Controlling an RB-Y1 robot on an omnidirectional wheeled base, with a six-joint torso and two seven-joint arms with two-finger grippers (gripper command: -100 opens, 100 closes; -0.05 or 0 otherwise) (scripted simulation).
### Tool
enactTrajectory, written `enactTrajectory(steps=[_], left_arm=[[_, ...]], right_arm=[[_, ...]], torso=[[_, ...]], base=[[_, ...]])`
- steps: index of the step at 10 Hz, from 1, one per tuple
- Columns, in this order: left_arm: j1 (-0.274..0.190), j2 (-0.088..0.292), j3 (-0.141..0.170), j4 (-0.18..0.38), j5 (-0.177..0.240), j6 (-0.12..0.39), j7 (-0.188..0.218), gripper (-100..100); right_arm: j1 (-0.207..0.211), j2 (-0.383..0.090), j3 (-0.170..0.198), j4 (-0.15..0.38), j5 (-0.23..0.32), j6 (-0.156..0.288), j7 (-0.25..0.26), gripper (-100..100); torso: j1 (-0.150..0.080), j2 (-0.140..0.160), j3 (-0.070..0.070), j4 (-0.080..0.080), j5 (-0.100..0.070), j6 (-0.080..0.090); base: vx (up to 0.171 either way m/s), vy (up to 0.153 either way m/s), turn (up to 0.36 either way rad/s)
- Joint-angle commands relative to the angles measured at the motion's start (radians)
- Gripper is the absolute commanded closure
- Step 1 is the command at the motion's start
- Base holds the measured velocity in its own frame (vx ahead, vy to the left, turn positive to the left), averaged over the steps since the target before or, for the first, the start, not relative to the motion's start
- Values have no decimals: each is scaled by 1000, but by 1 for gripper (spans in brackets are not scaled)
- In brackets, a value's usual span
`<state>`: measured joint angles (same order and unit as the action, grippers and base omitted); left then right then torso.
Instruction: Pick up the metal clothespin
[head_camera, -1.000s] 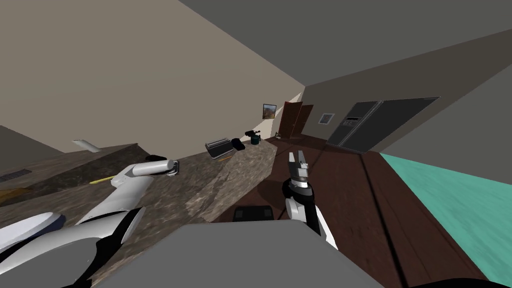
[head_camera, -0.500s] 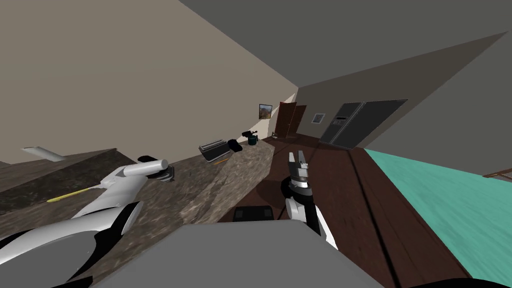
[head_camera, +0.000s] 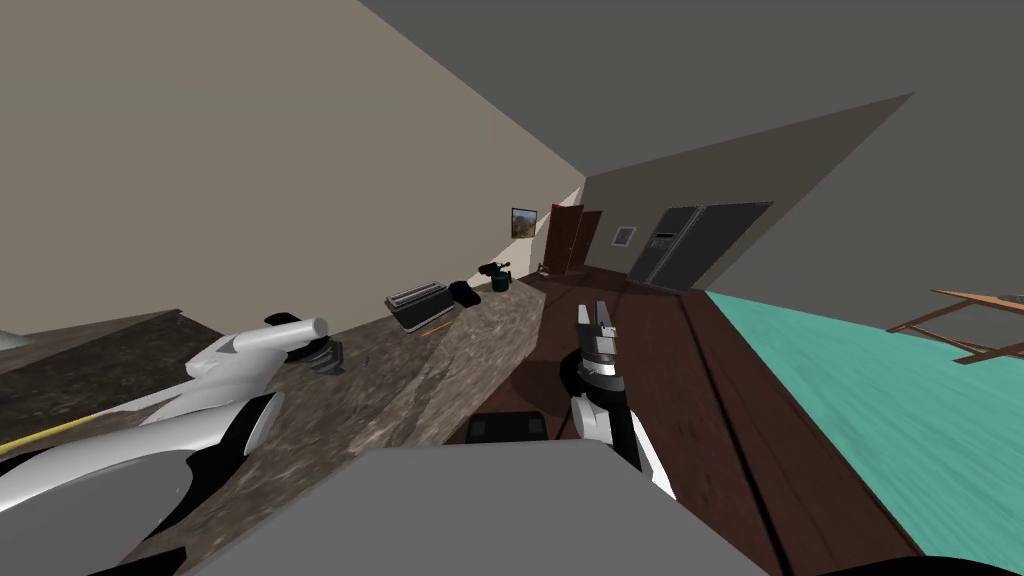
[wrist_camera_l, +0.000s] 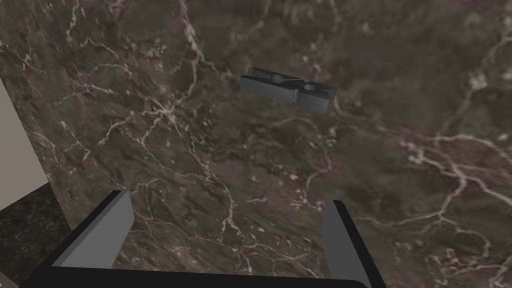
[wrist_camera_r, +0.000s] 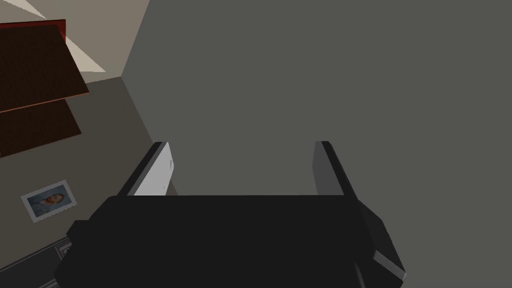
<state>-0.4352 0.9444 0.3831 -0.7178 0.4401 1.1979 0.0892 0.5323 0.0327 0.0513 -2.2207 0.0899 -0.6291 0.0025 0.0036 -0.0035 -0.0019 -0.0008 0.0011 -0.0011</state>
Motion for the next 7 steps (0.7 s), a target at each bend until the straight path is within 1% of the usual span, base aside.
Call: enactTrajectory(steps=[1, 2, 3, 4, 5, 6, 7], left_arm=[[-12, 10, 3, 50, 10, 14, -4, -100], [-12, 10, 3, 68, 10, 14, -4, -100], [-12, 10, 3, 72, 10, 14, -4, -100], [-28, 22, 6, 115, 24, 53, 2, -100], [-28, 22, 6, 126, 24, 53, 2, -100], [-43, 32, 8, 165, 36, 89, 8, -100], [-43, 32, 8, 176, 36, 89, 8, -100]], right_arm=[[0, 0, 0, 0, 0, 0, 0, 0], [0, 0, 0, 0, 0, 0, 0, 0], [0, 0, 0, 0, 0, 0, 0, 0], [0, 0, 0, 0, 0, 0, 0, 0], [0, 0, 0, 0, 0, 0, 0, 0], [0, 0, 0, 0, 0, 0, 0, 0], [0, 0, 0, 0, 0, 0, 0, 0]], torso=[[0, 0, 0, 0, 0, 0], [0, 0, 0, 0, 0, -1], [-2, 2, 1, 0, 0, -1], [-3, 3, 2, 1, -1, -1], [-2, 2, 1, 0, -1, 0], [-1, 1, 1, 0, 0, -1], [0, 0, 0, 0, 0, 0]], base=[[38, 37, -67], [16, 11, 23], [-1, -2, 16], [24, 21, -144], [36, 36, -86], [50, 51, -108], [39, 43, -60]])
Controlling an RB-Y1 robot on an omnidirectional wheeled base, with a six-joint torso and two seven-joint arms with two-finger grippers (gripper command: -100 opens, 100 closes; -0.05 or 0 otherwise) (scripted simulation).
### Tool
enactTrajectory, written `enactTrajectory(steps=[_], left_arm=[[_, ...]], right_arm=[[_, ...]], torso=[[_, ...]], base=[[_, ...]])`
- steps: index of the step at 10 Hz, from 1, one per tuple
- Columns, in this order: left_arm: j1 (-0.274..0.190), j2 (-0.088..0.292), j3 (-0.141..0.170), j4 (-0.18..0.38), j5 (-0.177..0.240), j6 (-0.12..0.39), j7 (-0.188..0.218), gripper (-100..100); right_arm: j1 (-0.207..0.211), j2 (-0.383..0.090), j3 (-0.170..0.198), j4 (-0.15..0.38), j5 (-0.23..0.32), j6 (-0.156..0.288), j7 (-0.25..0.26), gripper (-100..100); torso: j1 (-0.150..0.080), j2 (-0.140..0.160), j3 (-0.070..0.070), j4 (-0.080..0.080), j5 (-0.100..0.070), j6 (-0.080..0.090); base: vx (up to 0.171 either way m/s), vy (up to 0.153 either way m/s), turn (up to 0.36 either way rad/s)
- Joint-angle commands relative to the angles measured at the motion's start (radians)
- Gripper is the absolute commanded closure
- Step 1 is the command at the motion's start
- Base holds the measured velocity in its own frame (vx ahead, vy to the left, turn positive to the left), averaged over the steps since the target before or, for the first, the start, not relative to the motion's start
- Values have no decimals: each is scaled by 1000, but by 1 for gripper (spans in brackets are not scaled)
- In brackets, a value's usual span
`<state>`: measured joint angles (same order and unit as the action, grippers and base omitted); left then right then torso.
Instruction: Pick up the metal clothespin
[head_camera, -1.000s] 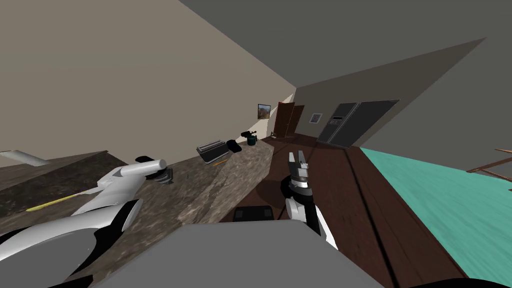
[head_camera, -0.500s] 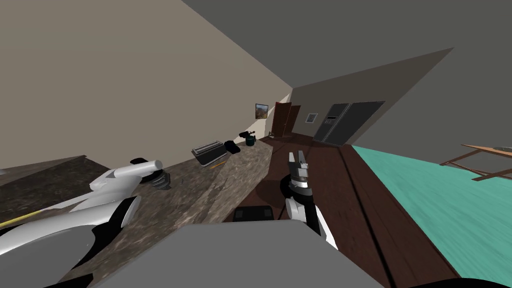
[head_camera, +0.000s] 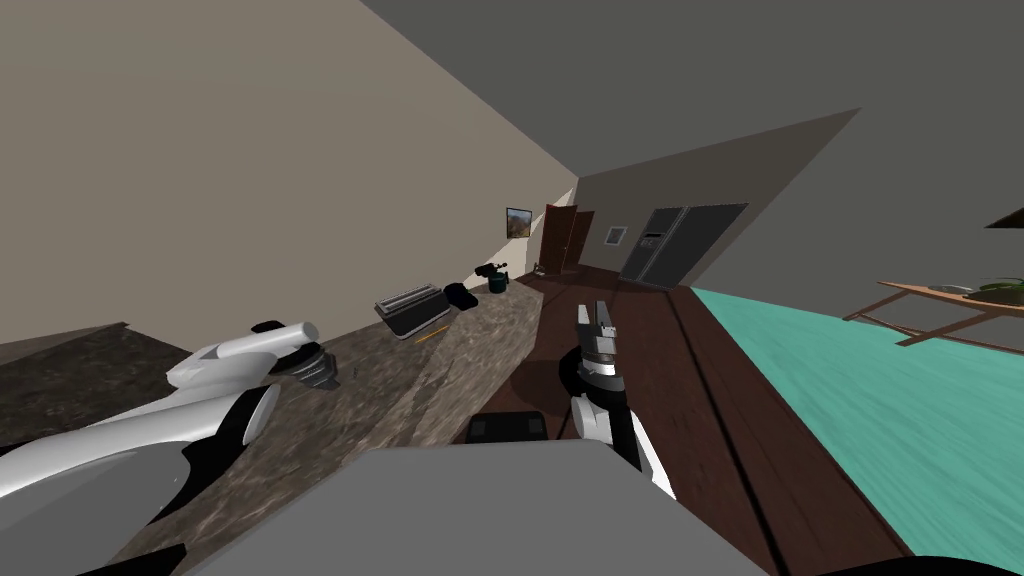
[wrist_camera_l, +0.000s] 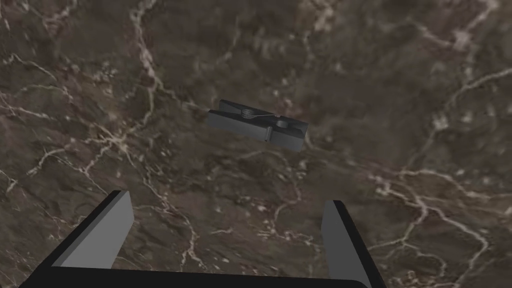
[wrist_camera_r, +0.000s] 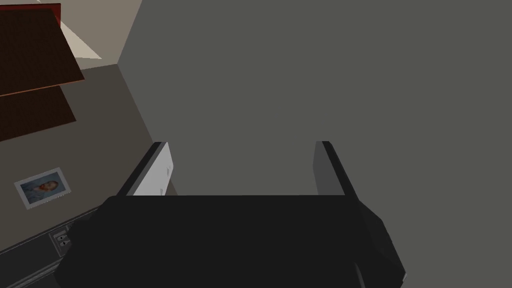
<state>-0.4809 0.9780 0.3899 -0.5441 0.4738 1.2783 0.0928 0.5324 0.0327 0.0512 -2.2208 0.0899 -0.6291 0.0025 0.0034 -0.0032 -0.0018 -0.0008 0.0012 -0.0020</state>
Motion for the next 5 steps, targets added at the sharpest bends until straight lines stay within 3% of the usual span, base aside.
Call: enactTrajectory(steps=[1, 4, 5], left_arm=[[-10, 8, 3, 47, 13, 40, 10, -100], [-29, 22, 5, 120, 30, 92, 20, -100], [-29, 22, 5, 120, 30, 92, 20, -100]], right_arm=[[0, 0, 0, 0, 0, 0, 0, 0], [0, 0, 0, 0, 0, 0, 0, 0], [0, 0, 0, 0, 0, 0, 0, 0]], torso=[[0, 0, 0, 0, 0, 0], [0, 0, 0, 0, 0, 0], [0, 0, 0, 0, 0, 0]], base=[[32, 38, -105], [43, 50, -90], [26, 28, -42]])
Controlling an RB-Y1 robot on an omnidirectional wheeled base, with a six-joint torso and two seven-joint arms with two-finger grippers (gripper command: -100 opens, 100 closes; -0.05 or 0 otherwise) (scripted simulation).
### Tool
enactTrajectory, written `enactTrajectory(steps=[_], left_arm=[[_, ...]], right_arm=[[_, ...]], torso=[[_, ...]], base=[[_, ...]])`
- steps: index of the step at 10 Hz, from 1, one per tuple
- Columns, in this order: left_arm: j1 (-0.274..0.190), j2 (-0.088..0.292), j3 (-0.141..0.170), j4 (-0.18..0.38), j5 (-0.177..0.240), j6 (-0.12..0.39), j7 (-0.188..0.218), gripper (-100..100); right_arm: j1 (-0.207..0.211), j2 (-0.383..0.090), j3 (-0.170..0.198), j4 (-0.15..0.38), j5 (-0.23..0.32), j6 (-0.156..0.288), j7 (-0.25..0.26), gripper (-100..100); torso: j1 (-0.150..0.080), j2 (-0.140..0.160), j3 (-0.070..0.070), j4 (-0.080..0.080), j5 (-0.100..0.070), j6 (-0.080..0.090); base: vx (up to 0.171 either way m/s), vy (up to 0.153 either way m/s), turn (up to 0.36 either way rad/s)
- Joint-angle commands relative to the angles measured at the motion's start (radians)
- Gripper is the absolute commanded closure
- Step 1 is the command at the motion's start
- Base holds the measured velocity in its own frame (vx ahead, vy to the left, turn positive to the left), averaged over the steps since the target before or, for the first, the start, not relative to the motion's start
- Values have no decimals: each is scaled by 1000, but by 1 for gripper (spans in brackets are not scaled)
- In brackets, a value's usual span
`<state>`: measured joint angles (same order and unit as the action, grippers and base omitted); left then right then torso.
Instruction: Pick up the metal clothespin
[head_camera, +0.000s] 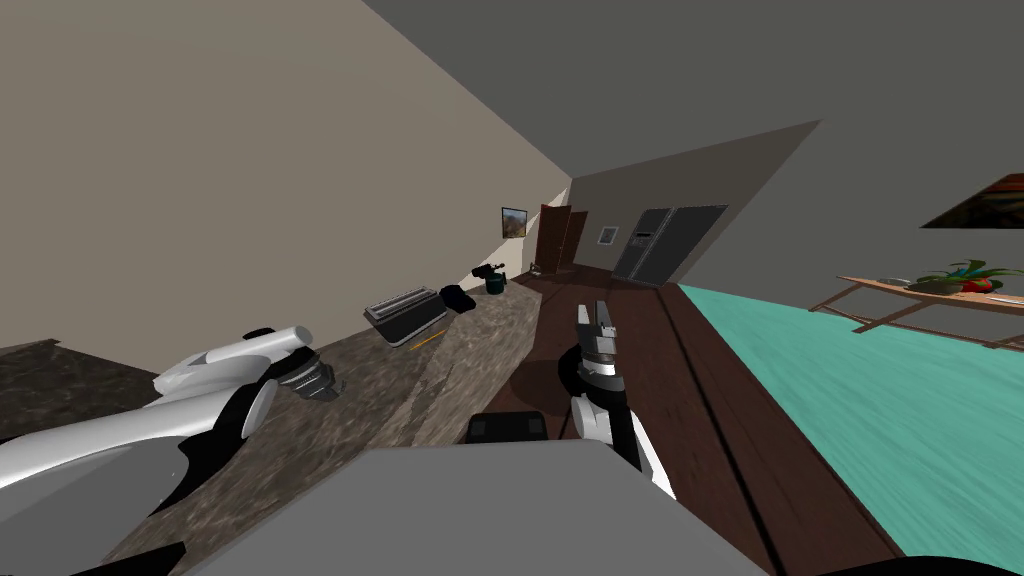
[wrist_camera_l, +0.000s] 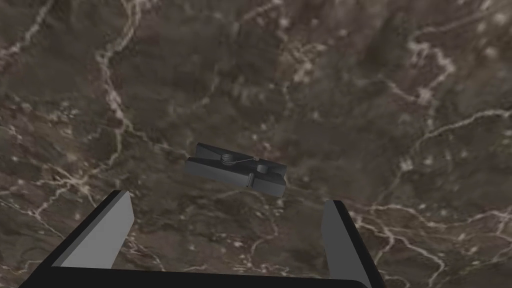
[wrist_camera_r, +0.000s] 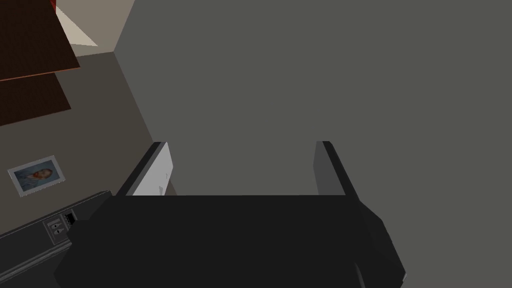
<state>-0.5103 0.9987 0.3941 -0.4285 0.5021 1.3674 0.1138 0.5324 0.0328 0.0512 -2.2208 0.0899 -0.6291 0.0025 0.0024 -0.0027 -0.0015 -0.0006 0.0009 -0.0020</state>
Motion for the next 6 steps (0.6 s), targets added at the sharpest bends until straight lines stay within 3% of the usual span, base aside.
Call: enactTrajectory(steps=[1, 3, 6], left_arm=[[-6, 7, 2, 32, 9, 22, 3, -100], [-14, 13, 2, 66, 17, 46, 7, -100], [-26, 16, -1, 87, 14, 34, 0, -100]], right_arm=[[0, 0, 0, 0, 0, 0, 0, 0], [0, 0, 0, 0, 0, 0, 0, 0], [0, 0, 0, 0, 0, 0, 0, 0]], torso=[[0, 0, 0, 0, 0, 0], [0, 0, 0, 0, 0, 0], [-2, 2, 1, 1, 0, 0]], base=[[26, 25, -56], [14, 23, -59], [-3, 4, -11]])
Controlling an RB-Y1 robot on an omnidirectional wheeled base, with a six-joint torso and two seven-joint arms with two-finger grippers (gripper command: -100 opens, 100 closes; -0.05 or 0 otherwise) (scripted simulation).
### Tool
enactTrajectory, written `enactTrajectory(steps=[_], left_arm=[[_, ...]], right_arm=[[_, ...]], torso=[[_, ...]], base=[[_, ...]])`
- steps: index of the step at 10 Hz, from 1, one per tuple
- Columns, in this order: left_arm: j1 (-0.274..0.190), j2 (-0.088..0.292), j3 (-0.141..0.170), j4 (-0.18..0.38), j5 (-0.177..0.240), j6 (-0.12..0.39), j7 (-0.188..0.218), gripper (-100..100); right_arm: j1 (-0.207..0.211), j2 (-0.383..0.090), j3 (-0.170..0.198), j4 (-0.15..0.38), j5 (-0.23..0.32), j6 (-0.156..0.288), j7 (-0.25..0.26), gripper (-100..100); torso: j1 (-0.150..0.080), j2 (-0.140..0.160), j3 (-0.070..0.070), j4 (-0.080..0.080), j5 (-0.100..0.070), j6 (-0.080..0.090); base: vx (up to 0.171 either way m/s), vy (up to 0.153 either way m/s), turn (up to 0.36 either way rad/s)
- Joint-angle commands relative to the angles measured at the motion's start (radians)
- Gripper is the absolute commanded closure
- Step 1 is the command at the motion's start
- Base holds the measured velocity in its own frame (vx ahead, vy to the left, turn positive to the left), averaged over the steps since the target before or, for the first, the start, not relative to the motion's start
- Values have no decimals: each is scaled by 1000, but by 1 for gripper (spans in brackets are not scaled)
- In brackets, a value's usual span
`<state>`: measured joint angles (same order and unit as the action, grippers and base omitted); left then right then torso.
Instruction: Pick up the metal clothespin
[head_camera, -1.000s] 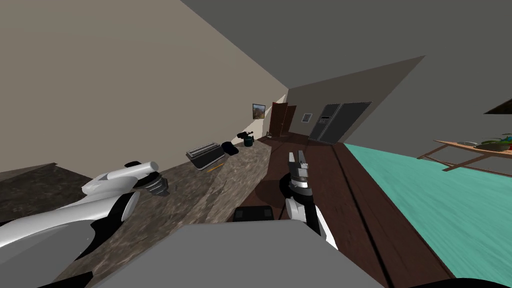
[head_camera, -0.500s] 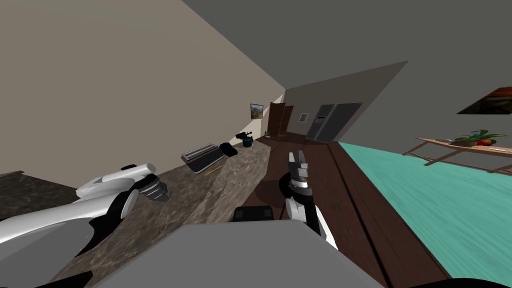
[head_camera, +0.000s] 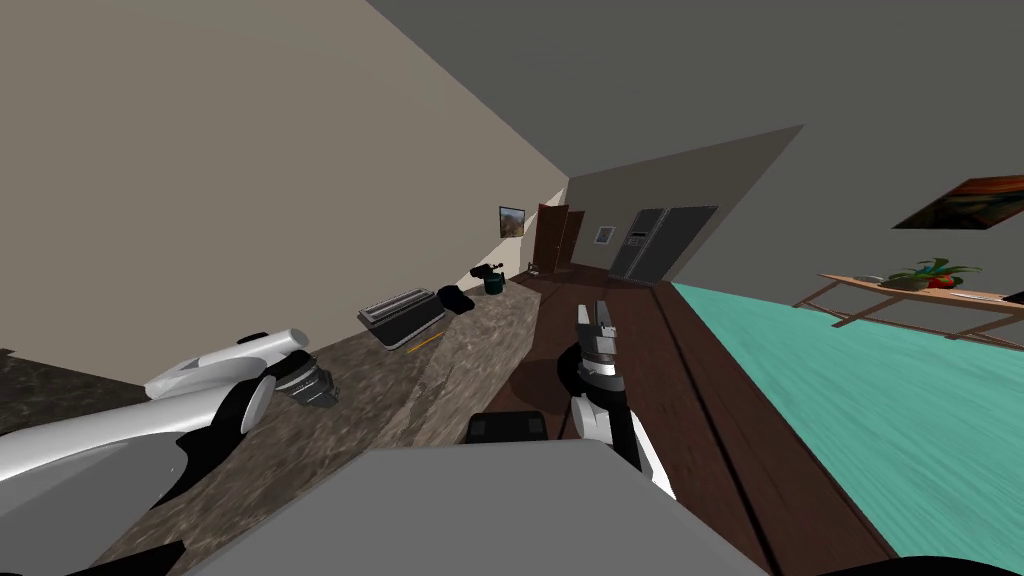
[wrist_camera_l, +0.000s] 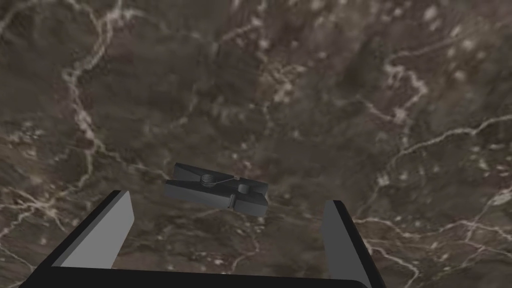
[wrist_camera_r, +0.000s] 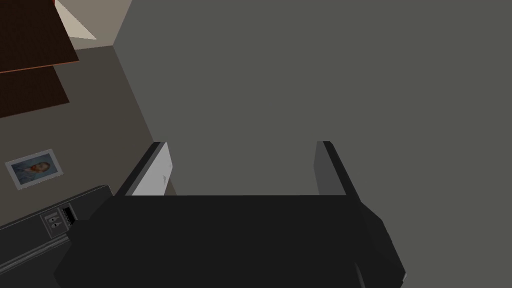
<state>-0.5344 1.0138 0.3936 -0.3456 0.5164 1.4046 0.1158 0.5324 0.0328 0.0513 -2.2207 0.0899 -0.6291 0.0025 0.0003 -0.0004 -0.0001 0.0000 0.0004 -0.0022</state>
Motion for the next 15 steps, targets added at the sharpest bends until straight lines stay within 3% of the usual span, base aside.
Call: enactTrajectory(steps=[1, 2, 4, 5, 6, 8, 11, 13, 15], left_arm=[[0, 0, 0, 0, 0, 0, 0, 0], [-18, -25, 14, -4, -36, 1, 30, -100], [-18, -25, 14, -4, -36, 1, 30, -100], [-37, -50, 28, -9, -72, 2, 60, -100], [-37, -50, 28, -9, -72, 2, 60, -100], [-73, -100, 57, -19, -143, 5, 120, -100], [-91, -125, 71, -23, -180, 6, 150, -100], [-127, -174, 99, -33, -250, 9, 210, -100], [-127, -174, 99, -33, -251, 9, 211, -100]], right_arm=[[0, 0, 0, 0, 0, 0, 0, 0], [0, 0, 0, 0, 0, 0, 0, 0], [0, 0, 0, 0, 0, 0, 0, 0], [0, 0, 0, 0, 0, 0, 0, 0], [0, 0, 0, 0, 0, 0, 0, 0], [0, 0, 0, 0, 0, 0, 0, 0], [0, 0, 0, 0, 0, 0, 0, 0], [0, 0, 0, 0, 0, 0, 0, 0], [0, 0, 0, 0, 0, 0, 0, 0]], torso=[[0, 0, 0, 0, 0, 0], [0, 0, 0, 0, 0, 0], [3, 4, 2, 1, 1, 0], [2, 3, 2, 1, 1, 0], [3, 4, 2, 1, 1, 0], [4, 4, 2, 1, 1, 0], [5, 6, 3, 1, 1, 0], [4, 5, 3, 1, 1, 0], [5, 5, 3, 1, 1, -1]], base=[[0, 0, 0], [-58, 42, -70], [-50, 44, -22], [-62, 53, -47], [-69, 53, -55], [-101, 88, -82], [-89, 72, -43], [-94, 72, -75], [-65, 60, -22]])
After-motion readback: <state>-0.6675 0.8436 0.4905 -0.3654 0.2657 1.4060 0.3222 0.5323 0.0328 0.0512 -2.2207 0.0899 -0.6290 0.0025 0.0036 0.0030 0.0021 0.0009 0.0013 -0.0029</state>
